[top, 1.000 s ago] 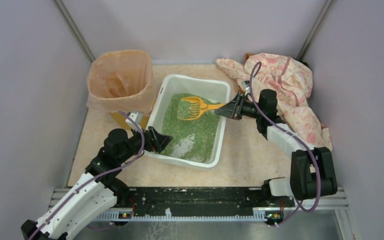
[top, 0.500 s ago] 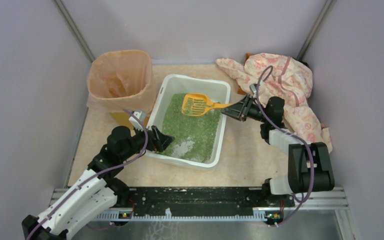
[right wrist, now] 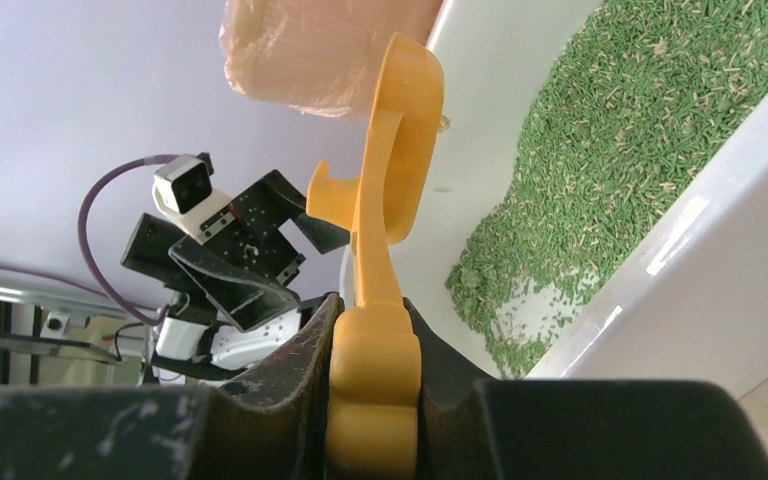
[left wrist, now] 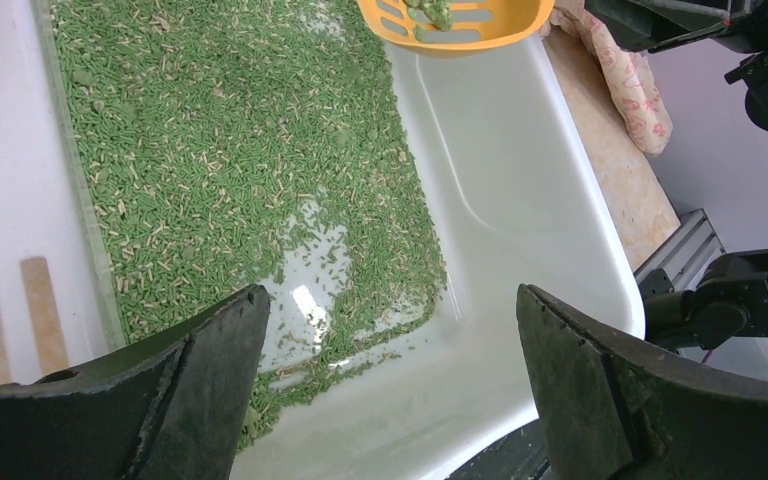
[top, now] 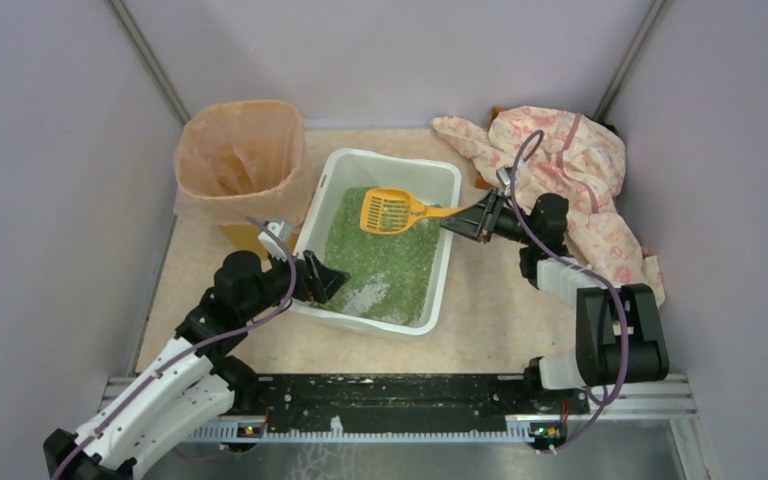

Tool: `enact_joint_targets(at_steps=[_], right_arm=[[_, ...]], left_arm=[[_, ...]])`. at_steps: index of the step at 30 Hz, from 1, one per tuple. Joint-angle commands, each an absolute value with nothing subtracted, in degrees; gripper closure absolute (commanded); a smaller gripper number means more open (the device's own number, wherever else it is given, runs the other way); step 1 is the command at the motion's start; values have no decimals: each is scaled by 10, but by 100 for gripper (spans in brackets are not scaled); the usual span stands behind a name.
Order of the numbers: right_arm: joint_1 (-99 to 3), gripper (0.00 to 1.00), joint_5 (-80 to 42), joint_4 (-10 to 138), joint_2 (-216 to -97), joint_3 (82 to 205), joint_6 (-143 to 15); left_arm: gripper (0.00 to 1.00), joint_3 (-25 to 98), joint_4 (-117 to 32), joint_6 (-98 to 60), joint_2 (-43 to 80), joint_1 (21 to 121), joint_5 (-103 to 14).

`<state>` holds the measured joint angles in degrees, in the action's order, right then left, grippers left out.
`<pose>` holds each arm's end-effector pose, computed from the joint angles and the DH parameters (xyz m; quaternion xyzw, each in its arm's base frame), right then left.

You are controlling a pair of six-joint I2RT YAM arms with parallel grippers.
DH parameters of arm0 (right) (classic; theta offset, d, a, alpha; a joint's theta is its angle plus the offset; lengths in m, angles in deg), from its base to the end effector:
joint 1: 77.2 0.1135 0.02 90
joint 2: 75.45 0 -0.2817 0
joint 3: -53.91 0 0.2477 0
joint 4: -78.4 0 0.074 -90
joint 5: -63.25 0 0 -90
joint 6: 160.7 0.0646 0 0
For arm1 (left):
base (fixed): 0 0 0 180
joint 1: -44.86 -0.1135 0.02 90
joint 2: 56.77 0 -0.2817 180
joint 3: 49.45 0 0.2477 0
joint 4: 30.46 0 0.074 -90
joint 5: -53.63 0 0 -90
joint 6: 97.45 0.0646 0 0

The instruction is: Clean the litter box

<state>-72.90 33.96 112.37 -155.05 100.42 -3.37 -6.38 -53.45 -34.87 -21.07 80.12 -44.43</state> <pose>0.2772 0.0773 0.2570 0.0095 0.7044 0.6473 0.2911 0.1334 -0.1054 0.2725 0.0967 0.7899 -0.3614 0.4859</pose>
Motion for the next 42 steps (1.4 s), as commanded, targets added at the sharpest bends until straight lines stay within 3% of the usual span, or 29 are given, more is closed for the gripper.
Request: enact_joint_targets(at_steps=[1,10,14,18,22,25,33,42], right_arm=[[-714,100,347,1117,-1536,1031,-66],[-746,100,319,1144,-1488,1045,-22],[-700,100,307,976,-1491,1093,-134],[-731,100,305,1093,-1490,1052,-42],[-718,100,319,1080,-1487,1076,-38],[-718,100,306,978,-1470,1131,-90],[-668,100,280,932,-1506,1262,-91],[-565,100,247,803,-1659,1544,-162]], left_arm=[[1,-53,-517,-351,-215,803,-452],[1,-48,-531,-350,-221,803,-451],[1,-59,-519,-348,-234,802,-445],[1,-60,-516,-343,-220,803,-448],[1,-65,-501,-352,-212,803,-463],[1,-62,-502,-352,-212,803,-462],[1,-67,-496,-356,-211,803,-472],[1,-66,-511,-356,-223,802,-466]])
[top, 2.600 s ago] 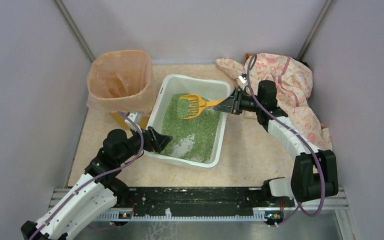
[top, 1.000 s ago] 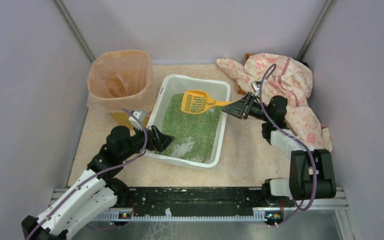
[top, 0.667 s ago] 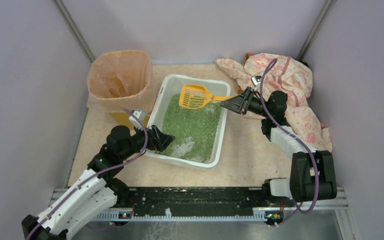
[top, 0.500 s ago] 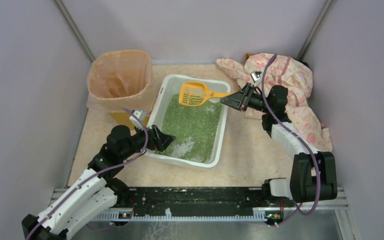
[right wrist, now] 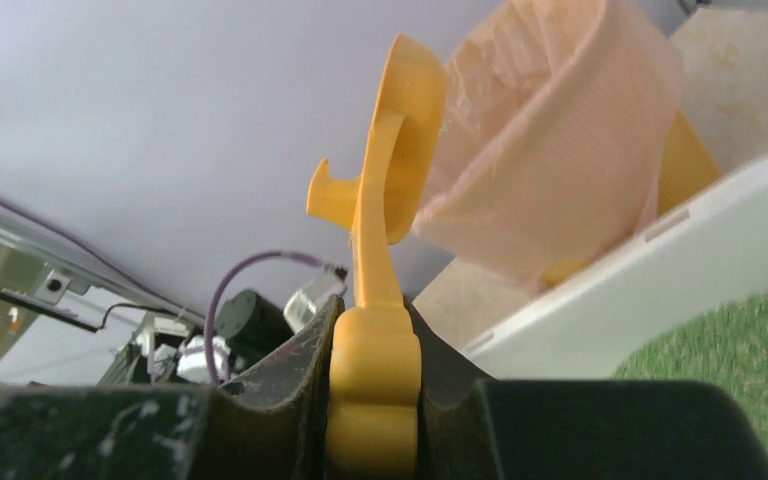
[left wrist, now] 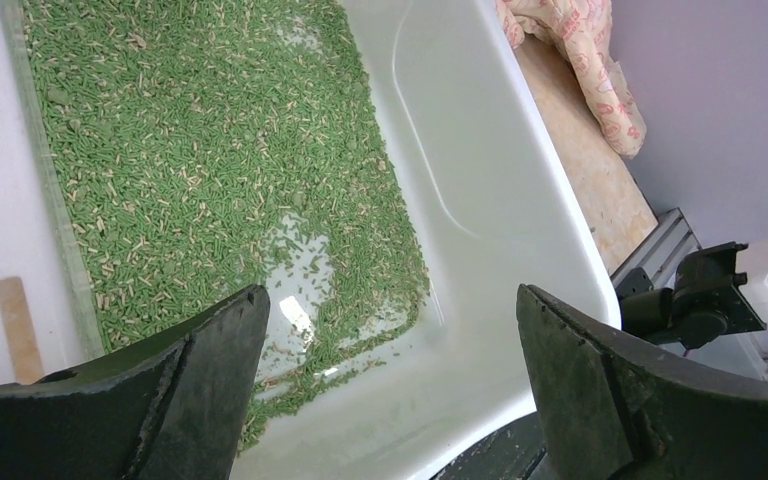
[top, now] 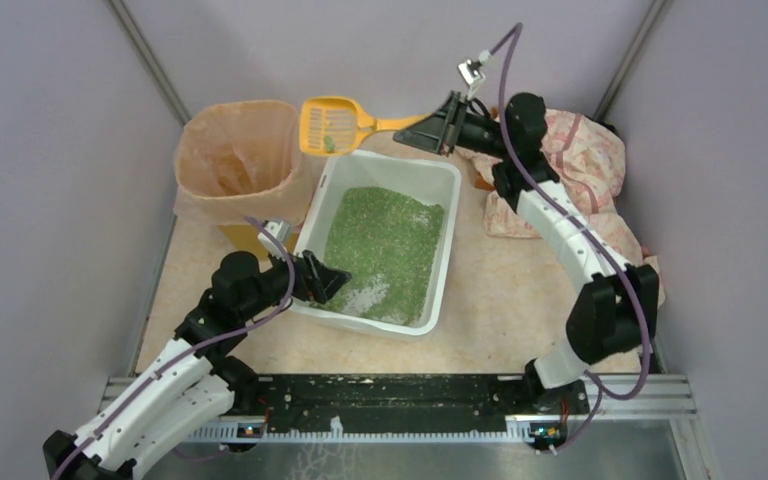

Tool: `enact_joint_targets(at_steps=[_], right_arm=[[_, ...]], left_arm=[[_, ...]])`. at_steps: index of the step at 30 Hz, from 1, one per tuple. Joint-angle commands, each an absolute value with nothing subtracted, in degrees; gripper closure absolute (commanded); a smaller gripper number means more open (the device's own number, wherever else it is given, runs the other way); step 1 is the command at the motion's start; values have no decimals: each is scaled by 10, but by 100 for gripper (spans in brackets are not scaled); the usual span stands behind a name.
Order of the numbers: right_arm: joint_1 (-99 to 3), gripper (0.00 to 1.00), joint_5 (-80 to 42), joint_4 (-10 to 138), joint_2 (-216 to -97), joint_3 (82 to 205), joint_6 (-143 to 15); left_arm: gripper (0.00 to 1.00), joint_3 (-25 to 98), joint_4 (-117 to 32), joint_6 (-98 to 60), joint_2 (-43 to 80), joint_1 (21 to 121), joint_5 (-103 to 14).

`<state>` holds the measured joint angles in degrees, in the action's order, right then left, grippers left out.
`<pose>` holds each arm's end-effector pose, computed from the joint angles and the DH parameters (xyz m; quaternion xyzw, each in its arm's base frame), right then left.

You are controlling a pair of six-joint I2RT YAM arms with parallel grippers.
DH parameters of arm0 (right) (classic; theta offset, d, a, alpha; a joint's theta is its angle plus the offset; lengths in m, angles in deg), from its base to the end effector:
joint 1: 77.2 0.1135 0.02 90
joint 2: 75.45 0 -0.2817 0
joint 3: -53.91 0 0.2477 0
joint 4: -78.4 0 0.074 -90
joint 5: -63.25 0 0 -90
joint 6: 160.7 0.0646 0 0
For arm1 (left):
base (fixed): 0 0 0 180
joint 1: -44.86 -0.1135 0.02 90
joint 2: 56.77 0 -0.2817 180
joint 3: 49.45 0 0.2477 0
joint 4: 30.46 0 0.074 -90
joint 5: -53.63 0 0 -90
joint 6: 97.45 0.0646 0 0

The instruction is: Clean the litter box

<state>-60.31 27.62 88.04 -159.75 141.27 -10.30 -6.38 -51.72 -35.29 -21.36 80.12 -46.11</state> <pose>0.3180 0.1514 0.4316 -0.1255 0.6482 0.6567 0.3644 0.1323 -0.1069 0.2774 0.1031 0.7780 -0.3793 0.4902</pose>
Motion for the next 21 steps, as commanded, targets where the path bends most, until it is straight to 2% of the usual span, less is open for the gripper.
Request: enact_joint_targets(at_steps=[1,8,13,17,21], right_arm=[[-553,100,237,765,-1680,1586,-185],[-496,100,186,568,-1854,1851,-286],[-442,100,60,344,-1958,2063,-462],[-390,100,-39,320,-1963,2074,-547],[-323,100,-189,307,-1950,2074,-670]], left_arm=[[1,-66,-513,-356,-224,803,-466],[1,-63,-541,-355,-248,803,-450],[1,-66,-557,-353,-259,803,-440],[1,-72,-554,-361,-258,803,-442],[1,-73,-549,-360,-255,803,-442]])
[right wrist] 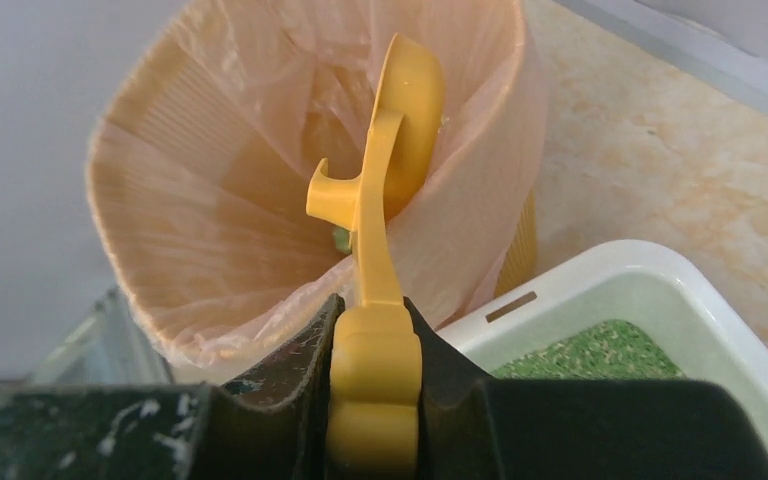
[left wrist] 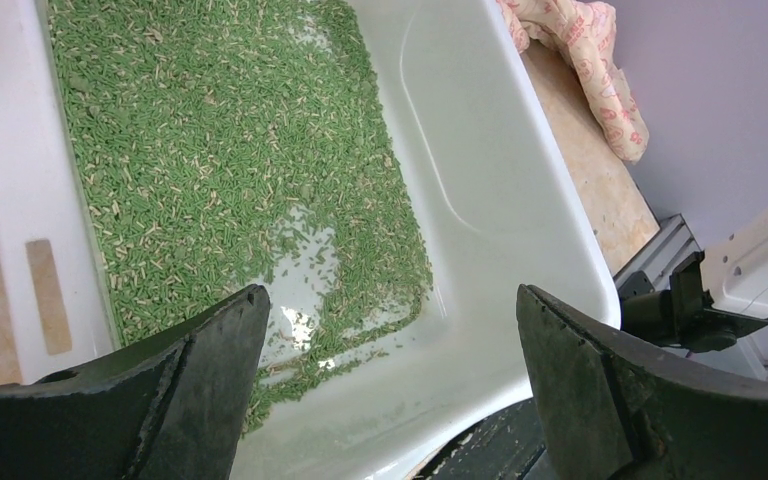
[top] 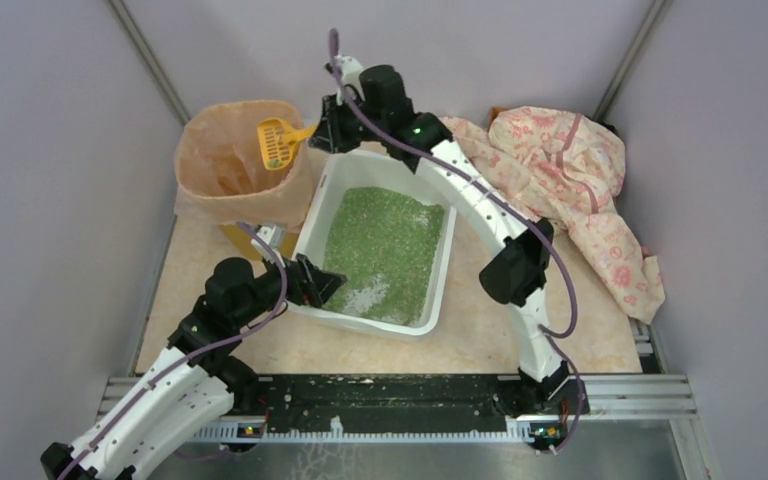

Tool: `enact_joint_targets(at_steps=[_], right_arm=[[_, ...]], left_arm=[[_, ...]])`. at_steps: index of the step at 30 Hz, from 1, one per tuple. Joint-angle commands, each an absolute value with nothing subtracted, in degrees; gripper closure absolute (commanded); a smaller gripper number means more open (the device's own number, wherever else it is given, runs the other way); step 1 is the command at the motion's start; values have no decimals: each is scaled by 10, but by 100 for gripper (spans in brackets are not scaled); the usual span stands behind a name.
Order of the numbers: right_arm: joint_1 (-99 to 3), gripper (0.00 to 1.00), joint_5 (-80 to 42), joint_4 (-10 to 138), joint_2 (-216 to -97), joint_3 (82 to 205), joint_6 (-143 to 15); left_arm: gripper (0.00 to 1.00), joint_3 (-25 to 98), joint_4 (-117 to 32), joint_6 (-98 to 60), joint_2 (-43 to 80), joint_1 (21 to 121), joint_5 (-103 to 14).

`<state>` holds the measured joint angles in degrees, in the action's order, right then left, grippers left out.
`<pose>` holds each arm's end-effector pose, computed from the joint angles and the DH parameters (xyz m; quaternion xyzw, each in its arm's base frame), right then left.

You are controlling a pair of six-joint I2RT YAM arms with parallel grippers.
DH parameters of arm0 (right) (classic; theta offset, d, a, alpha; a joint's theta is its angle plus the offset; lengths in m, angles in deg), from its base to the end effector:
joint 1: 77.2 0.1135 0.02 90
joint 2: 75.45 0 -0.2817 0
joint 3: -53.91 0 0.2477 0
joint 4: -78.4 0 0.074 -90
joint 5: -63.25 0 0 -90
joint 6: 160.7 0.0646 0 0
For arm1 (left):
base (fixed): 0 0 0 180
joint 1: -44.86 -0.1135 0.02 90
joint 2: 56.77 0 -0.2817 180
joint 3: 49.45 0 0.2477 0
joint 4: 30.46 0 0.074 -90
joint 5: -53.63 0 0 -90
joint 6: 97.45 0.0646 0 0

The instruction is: Clean the litter box

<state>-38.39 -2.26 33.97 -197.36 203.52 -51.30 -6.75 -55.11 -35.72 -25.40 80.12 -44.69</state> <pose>0.3848 0.3439 0.4295 -0.2569 0.7516 0.4323 0.4267 0.1224 -0.0980 0.2770 0.0926 0.7781 -0.3741 0.4961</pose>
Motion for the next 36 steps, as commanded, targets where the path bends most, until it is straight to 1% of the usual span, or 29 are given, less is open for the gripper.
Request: enact_joint_targets(at_steps=[1,3,6,9,11,14,16,21,24,28,31,36], right_arm=[[-306,100,-233,311,-1945,2070,-698],[-270,100,-299,336,-1929,2046,-760],[-223,100,-386,435,-1879,1965,-835],[-191,100,-440,534,-1840,1882,-887],[-178,100,-456,600,-1813,1835,-903],[-178,100,-439,665,-1776,1791,-882],[-181,100,-403,696,-1747,1759,-856],[-236,100,-275,804,-1651,1647,-684],[-277,100,-270,866,-1569,1564,-610],[-353,100,-282,852,-1467,1457,-544],[-402,100,-289,789,-1399,1370,-510],[-412,100,-299,668,-1336,1275,-496]], left_arm=[[1,-73,-549,-360,-253,804,-443],[1,-73,-547,-359,-249,803,-442],[1,-75,-539,-361,-244,803,-446],[1,-77,-532,-363,-241,803,-448],[1,-77,-532,-362,-243,803,-448],[1,-77,-537,-361,-248,803,-444],[1,-76,-543,-359,-252,803,-441],[1,-74,-559,-356,-268,803,-431],[1,-72,-562,-359,-269,803,-434],[1,-71,-560,-360,-270,803,-438],[1,-72,-550,-362,-265,802,-444],[1,-73,-509,-374,-235,803,-472]])
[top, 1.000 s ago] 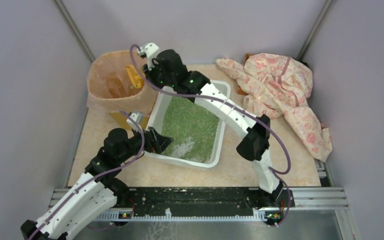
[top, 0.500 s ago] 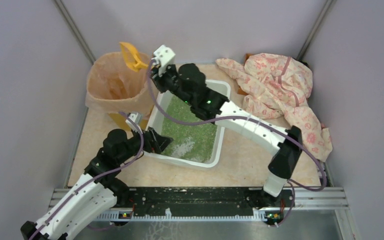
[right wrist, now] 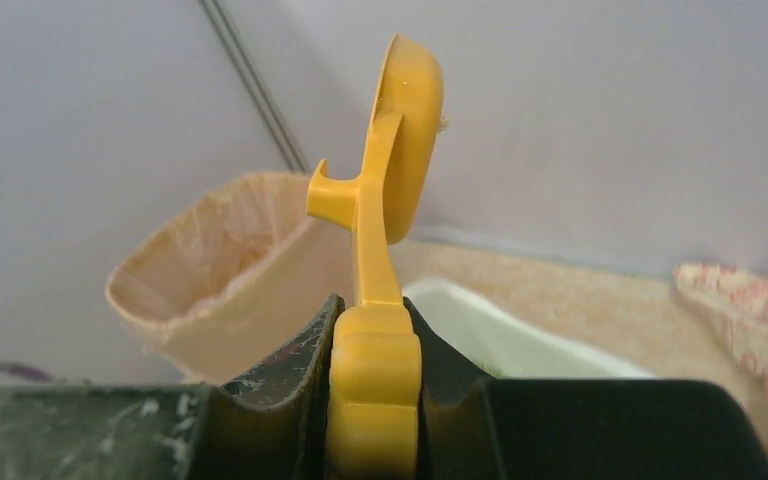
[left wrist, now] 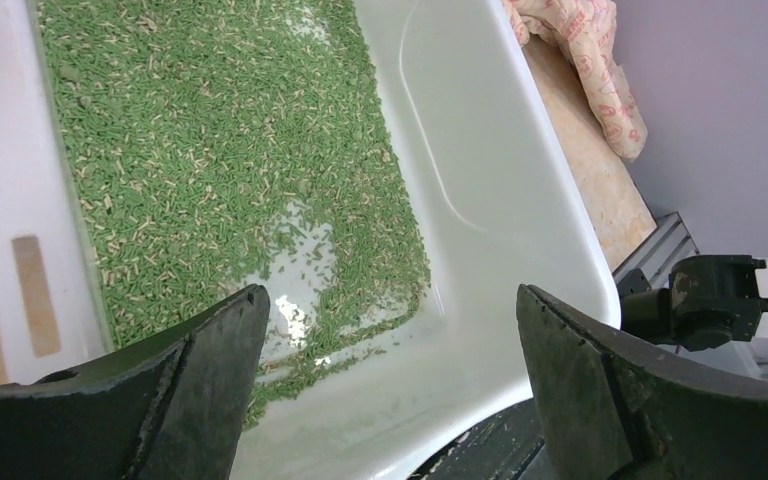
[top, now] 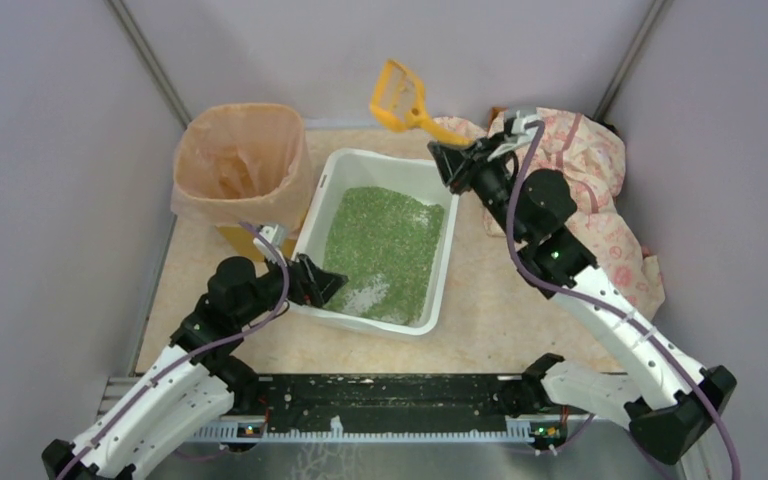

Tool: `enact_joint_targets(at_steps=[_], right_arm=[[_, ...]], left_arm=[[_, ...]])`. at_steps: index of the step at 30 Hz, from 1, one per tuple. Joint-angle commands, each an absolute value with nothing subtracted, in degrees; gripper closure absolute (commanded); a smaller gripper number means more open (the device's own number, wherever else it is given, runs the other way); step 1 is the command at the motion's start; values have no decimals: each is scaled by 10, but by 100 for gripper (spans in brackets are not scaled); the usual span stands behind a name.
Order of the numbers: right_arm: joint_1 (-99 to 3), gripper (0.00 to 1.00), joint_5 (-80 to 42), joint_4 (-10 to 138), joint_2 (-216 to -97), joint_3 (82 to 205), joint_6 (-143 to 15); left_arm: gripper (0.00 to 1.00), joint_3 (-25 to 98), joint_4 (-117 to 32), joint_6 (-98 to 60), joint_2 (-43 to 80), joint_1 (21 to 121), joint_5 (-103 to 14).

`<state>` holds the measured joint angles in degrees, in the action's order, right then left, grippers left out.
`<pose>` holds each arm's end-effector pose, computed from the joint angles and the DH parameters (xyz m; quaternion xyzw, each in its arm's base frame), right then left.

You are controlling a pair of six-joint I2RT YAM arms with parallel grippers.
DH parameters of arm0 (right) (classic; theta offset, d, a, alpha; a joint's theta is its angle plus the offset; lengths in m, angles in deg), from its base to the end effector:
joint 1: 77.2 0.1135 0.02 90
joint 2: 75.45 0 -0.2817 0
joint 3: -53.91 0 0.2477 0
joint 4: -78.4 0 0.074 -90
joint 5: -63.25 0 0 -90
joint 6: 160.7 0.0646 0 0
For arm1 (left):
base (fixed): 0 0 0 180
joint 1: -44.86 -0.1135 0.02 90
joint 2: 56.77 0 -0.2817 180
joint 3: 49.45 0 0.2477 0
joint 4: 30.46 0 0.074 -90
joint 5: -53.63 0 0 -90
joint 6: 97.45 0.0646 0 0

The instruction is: Clean the litter box

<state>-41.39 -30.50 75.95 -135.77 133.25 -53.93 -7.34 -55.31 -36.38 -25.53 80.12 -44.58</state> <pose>0.2031 0.1413 0.4785 -0.0730 0.5936 0.3373 0.7270 0.1223 -0.0977 0.2730 0.0874 0.7822 -0.3741 0.4904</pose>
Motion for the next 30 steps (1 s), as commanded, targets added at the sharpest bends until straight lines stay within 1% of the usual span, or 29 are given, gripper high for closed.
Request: enact_joint_targets(at_steps=[1,6,10,11,14,15,16,17,24,30], right_arm=[[-412,100,-291,658,-1328,1253,-488],[-412,100,-252,645,-1319,1157,-447],[-412,100,-215,617,-1358,1142,-448],[-412,98,-202,614,-1371,1146,-452],[-412,38,-190,600,-1395,1176,-467],[-412,16,-196,601,-1392,1181,-472],[-412,4,-207,605,-1384,1186,-475],[-412,2,-223,604,-1376,1193,-481],[-413,2,-374,533,-1293,1236,-534],[-424,2,-401,514,-1226,1197,-528]], left_arm=[[1,-72,-501,-376,-228,804,-478],[1,-68,-479,-386,-209,803,-494],[1,-71,-483,-386,-215,803,-491],[1,-71,-487,-386,-217,803,-489],[1,-71,-498,-388,-221,803,-478],[1,-71,-502,-389,-221,803,-473],[1,-71,-507,-388,-221,803,-470],[1,-71,-511,-388,-219,803,-467],[1,-70,-515,-408,-187,803,-444],[1,-60,-505,-432,-138,803,-433]])
